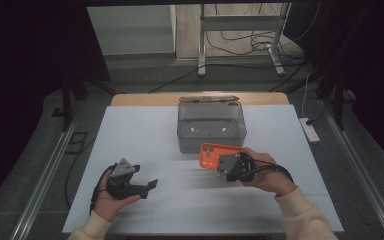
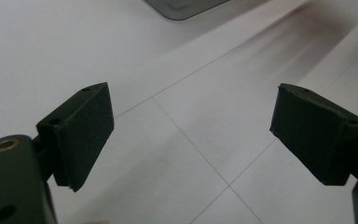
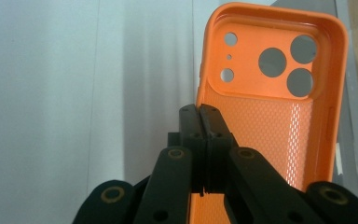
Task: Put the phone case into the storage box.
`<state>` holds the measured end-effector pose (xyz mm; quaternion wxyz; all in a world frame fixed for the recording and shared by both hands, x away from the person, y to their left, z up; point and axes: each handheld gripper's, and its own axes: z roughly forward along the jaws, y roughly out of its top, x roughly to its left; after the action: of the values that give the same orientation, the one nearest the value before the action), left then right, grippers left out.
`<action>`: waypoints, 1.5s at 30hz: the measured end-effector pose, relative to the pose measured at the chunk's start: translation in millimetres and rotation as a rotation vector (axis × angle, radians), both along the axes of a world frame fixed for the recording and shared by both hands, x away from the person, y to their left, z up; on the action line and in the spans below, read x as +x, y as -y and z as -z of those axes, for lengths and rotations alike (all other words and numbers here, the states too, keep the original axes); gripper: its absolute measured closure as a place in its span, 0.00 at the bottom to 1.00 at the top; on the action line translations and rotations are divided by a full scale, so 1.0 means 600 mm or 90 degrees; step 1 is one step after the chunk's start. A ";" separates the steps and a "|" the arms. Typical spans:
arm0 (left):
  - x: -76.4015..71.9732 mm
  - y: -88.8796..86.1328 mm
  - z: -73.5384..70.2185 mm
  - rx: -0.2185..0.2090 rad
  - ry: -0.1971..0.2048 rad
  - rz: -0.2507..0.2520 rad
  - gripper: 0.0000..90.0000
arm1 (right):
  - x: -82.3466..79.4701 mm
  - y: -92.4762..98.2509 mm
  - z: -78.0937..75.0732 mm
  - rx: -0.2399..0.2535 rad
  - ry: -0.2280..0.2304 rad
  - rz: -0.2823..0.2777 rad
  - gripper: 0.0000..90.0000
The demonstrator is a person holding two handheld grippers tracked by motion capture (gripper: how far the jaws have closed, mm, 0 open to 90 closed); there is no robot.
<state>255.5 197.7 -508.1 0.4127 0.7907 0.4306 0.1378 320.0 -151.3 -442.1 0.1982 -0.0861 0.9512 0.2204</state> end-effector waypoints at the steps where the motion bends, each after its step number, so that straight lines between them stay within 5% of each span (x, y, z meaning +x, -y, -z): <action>1: 0.001 0.001 0.000 -0.002 -0.001 0.000 0.15 | 0.000 0.000 0.000 0.000 0.000 0.001 0.99; 45: 0.021 0.024 -0.034 -0.033 0.004 0.009 0.17 | -0.016 -0.021 0.000 0.030 0.020 0.002 0.99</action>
<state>268.2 183.5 -487.9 0.4351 0.7824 0.4272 0.1263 310.4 -138.5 -442.0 0.2155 -0.0834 0.9426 0.2412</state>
